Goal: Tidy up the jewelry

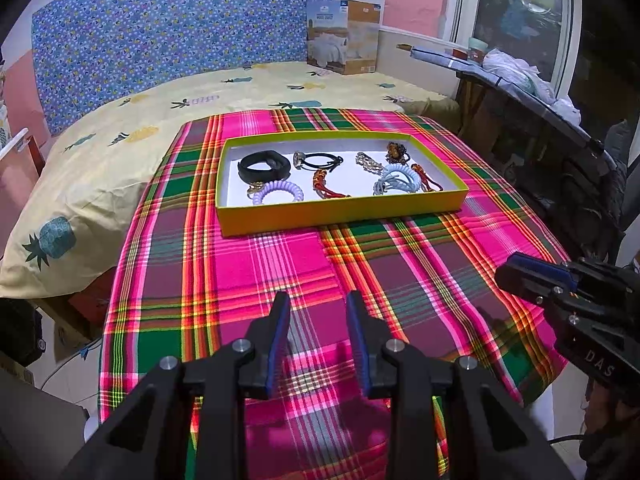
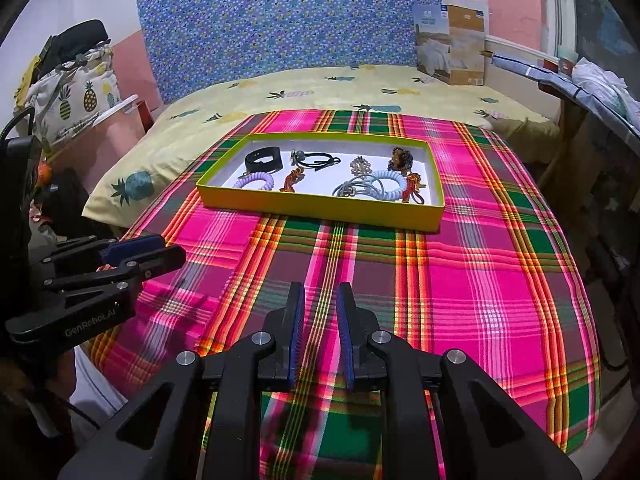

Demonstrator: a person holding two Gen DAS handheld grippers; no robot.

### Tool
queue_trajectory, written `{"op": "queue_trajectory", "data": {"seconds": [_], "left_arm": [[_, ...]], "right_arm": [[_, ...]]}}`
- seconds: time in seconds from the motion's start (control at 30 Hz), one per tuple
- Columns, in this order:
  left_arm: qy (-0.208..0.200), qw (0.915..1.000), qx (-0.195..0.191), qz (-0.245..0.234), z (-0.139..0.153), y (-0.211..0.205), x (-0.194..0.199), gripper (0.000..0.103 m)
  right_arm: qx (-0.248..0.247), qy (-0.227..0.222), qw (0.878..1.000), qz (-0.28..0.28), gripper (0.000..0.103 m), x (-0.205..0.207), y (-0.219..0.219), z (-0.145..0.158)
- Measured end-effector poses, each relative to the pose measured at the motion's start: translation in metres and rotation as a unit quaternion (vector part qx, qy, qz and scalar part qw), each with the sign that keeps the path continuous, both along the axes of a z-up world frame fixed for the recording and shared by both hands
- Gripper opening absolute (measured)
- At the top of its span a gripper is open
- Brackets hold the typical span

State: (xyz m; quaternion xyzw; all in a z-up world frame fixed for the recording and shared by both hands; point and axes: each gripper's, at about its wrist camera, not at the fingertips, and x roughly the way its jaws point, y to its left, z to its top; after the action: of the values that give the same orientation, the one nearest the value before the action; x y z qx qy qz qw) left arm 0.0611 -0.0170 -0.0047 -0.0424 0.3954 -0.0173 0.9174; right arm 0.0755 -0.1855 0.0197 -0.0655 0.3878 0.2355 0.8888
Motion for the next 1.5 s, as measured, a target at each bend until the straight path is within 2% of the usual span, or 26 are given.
{"op": "queue_trajectory", "data": {"seconds": [1.5], "left_arm": [[-0.002,0.9999,0.007,0.008,0.001,0.0017,-0.0041,0.03]], "right_arm": [[-0.001,0.002,1.0,0.002,0.016,-0.0009,0.0022,-0.0013]]}}
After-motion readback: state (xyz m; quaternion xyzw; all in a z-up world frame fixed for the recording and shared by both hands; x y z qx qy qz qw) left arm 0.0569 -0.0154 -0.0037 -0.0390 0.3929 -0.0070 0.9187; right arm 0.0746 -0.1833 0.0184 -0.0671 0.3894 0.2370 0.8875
